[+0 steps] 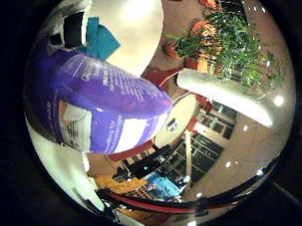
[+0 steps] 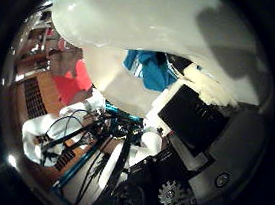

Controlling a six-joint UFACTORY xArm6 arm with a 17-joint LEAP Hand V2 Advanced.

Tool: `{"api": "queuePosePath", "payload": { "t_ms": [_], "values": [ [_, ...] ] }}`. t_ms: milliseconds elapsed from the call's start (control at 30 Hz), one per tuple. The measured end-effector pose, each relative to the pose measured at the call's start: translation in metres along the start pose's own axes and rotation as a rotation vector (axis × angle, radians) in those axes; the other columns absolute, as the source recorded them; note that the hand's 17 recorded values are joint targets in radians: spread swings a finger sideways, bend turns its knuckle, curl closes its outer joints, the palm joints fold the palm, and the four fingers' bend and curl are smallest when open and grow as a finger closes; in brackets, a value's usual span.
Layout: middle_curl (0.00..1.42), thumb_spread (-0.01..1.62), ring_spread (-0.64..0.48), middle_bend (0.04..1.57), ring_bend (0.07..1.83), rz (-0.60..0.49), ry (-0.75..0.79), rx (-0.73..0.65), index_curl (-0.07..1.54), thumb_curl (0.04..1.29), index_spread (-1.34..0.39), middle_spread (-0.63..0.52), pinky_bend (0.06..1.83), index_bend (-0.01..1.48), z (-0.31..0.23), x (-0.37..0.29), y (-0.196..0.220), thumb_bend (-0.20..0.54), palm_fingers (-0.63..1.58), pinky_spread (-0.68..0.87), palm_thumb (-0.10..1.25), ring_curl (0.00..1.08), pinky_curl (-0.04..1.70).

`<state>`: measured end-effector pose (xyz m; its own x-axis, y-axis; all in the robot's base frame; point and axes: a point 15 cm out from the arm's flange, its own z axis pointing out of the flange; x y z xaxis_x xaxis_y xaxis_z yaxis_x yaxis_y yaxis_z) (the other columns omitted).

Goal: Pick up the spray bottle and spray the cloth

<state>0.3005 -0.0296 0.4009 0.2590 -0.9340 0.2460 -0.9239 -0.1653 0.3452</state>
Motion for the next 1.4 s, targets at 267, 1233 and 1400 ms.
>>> {"api": "queuePosePath", "payload": {
  "t_ms": [267, 1233, 1400],
  "values": [
    [0.65, 1.02, -0.16, 1.38, 1.48, 0.0, 0.037, -0.087, 0.72, 0.73, -0.2, -0.1, 1.02, 1.17, 0.044, -0.016, -0.012, -0.013, 1.18, -0.23, 1.02, 0.59, 1.31],
    [0.64, 1.03, -0.16, 1.37, 1.47, -0.132, -0.246, 0.245, 0.72, 0.72, -0.2, -0.1, 1.01, 1.17, -0.106, -0.098, -0.014, -0.014, 1.19, -0.24, 1.02, 0.59, 1.32],
    [0.64, 1.02, -0.16, 1.37, 1.47, -0.212, -0.426, 0.353, 0.72, 0.72, -0.2, -0.1, 1.01, 1.17, -0.151, -0.139, -0.012, -0.013, 1.19, -0.24, 1.02, 0.59, 1.32]
  ]
}}
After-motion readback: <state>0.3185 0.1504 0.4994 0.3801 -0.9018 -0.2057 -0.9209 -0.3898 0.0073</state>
